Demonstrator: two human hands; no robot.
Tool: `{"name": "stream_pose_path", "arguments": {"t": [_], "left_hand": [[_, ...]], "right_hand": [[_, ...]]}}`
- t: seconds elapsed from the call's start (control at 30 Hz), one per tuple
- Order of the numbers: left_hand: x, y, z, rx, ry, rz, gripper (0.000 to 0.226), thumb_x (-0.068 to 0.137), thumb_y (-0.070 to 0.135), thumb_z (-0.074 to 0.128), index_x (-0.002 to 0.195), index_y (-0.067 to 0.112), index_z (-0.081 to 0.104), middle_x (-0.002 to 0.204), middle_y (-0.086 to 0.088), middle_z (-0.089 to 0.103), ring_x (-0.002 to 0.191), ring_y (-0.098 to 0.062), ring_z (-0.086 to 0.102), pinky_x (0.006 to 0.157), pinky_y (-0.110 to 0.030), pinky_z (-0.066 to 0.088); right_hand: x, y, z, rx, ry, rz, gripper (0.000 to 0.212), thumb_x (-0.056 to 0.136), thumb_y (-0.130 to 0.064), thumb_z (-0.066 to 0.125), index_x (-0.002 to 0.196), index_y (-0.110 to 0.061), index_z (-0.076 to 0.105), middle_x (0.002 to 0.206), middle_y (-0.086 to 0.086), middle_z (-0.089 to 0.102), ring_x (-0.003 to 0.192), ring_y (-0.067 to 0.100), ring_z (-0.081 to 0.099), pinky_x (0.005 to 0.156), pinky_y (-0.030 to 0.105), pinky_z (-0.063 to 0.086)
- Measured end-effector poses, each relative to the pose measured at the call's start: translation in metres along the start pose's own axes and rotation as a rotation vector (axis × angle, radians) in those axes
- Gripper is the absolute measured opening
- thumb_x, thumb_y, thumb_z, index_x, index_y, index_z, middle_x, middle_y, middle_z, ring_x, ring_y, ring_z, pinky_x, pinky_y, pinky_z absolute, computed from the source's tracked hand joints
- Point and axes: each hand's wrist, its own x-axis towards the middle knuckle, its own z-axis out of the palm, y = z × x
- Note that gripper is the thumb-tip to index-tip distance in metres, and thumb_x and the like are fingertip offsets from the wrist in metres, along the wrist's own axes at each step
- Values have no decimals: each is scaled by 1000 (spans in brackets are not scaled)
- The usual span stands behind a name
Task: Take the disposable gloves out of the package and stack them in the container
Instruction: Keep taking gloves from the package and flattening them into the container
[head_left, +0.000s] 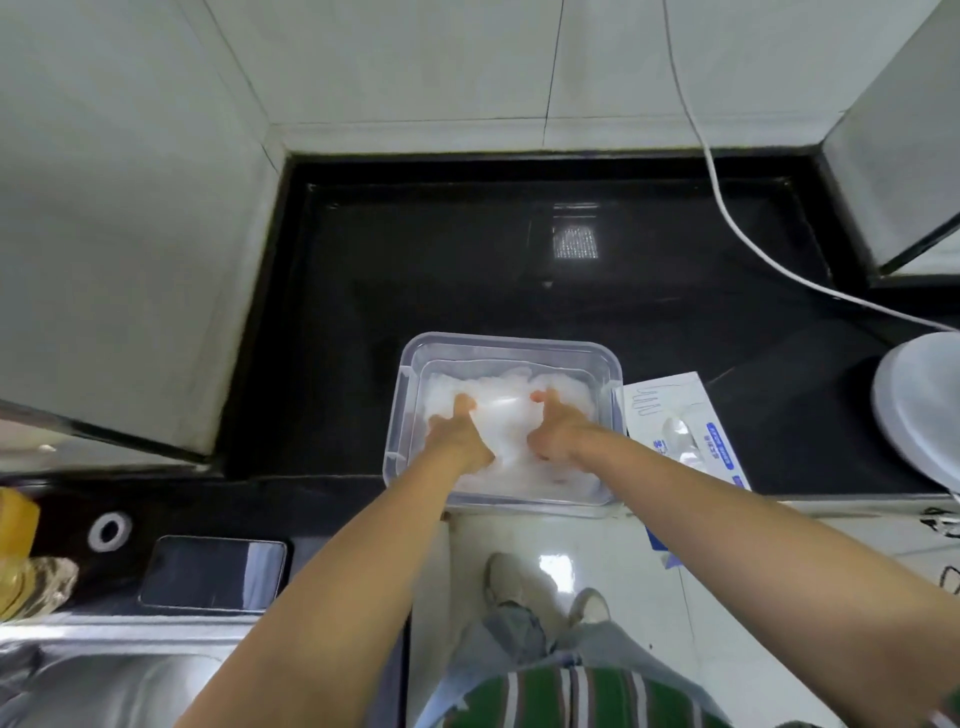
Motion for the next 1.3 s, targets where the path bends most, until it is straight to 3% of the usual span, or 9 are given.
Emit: {"name": "stream_pose_path", "arguments": {"t": [0.1,0.23,0.4,0.5,0.63,0.83,1.03,1.2,1.3], "left_hand": [[-2,2,3,32,-56,-10,103,82,24,73,150,33,-4,148,-20,15,117,-35,48,86,-35,50],[-7,6,1,153,-101,-30,101,84,33,72,153,29,-2,153,-19,12,127,-37,43,96,-38,45],[-35,31,-7,106,362,28,36,99,28,50,133,16,51,126,-8,60,111,-25,58,89,-31,49],[-53,58,-6,82,574,87,28,100,27,47,121,15,60,114,-7,66,102,-23,63,84,-30,50],[-75,99,6,-72,650,248,22,99,22,48,111,14,64,98,-6,69,84,-20,62,66,-24,47],[-107,158,54,-268,463,448,13,95,20,51,100,21,63,93,-6,69,85,-26,62,75,-33,51],[-113,173,109,-211,178,367,33,99,20,45,132,18,46,114,-11,63,102,-29,61,79,-31,46],[-99,158,128,-197,101,237,61,94,20,48,149,26,23,119,-13,62,105,-34,61,88,-39,50],[-93,152,132,-212,50,183,76,91,21,54,154,30,11,129,-11,57,110,-32,60,93,-43,51]], "right_hand": [[-2,2,5,-114,-53,-1,83,95,-12,50,157,-28,-5,160,11,16,144,33,28,112,47,36],[-11,-2,-6,-113,-82,-77,77,97,-21,54,157,-21,5,146,12,38,124,33,48,97,41,51],[-28,-6,-31,267,269,-425,25,99,-7,48,114,-16,66,106,7,66,90,24,66,77,31,58],[-51,8,-56,364,409,-604,29,94,1,46,91,-15,70,76,-1,67,60,1,61,60,15,50],[-65,53,-80,313,588,-578,29,93,-2,47,85,-18,70,70,-8,65,62,4,60,63,22,49],[-62,137,-82,64,611,-280,23,95,-14,48,84,-16,68,88,6,71,76,25,63,65,33,49],[-57,175,-66,-160,348,-195,42,93,-15,52,133,-26,58,114,10,61,91,26,61,84,34,50],[-70,171,-59,-167,355,-235,38,92,-17,54,127,-29,64,114,5,64,100,27,63,89,36,53],[-68,173,-50,-144,410,-223,33,90,-15,56,116,-31,69,108,1,65,91,24,63,76,29,51]]}}
